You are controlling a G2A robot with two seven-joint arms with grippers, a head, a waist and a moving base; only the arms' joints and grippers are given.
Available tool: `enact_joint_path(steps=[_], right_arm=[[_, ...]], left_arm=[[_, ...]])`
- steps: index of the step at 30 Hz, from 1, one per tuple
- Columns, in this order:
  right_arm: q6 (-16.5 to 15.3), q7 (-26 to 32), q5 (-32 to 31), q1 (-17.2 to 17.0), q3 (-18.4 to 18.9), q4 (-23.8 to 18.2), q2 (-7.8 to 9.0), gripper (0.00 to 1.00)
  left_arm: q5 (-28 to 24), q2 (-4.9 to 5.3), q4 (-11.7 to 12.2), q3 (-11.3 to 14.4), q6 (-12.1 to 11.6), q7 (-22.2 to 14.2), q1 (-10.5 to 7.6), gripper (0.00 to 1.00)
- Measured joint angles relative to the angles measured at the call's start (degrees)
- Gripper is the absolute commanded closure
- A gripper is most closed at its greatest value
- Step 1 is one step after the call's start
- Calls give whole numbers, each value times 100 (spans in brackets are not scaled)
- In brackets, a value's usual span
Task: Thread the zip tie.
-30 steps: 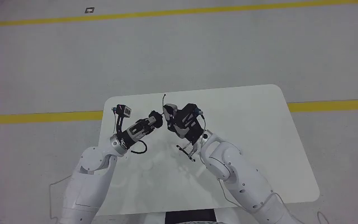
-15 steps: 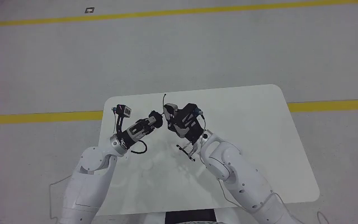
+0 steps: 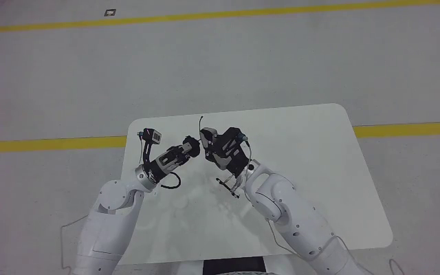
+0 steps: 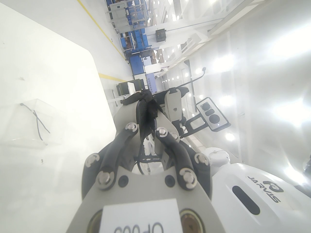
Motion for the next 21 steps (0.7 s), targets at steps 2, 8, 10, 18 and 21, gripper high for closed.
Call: enact_joint_path(steps=[2, 8, 10, 18, 21], right_arm=[[28, -18, -10, -2, 7, -5, -1, 100], [36, -36, -32, 3, 15, -15, -3, 100], [26, -27, -30, 4, 8, 2, -4, 100], [-1, 18, 5, 3, -3, 23, -7, 100], [-4, 26, 11, 9, 6, 32, -8, 100]], left_arm=[[0, 0, 0, 0, 0, 0, 0, 100], [0, 0, 0, 0, 0, 0, 0, 100], [0, 0, 0, 0, 0, 0, 0, 100], [0, 0, 0, 0, 0, 0, 0, 100], [0, 0, 0, 0, 0, 0, 0, 100]])
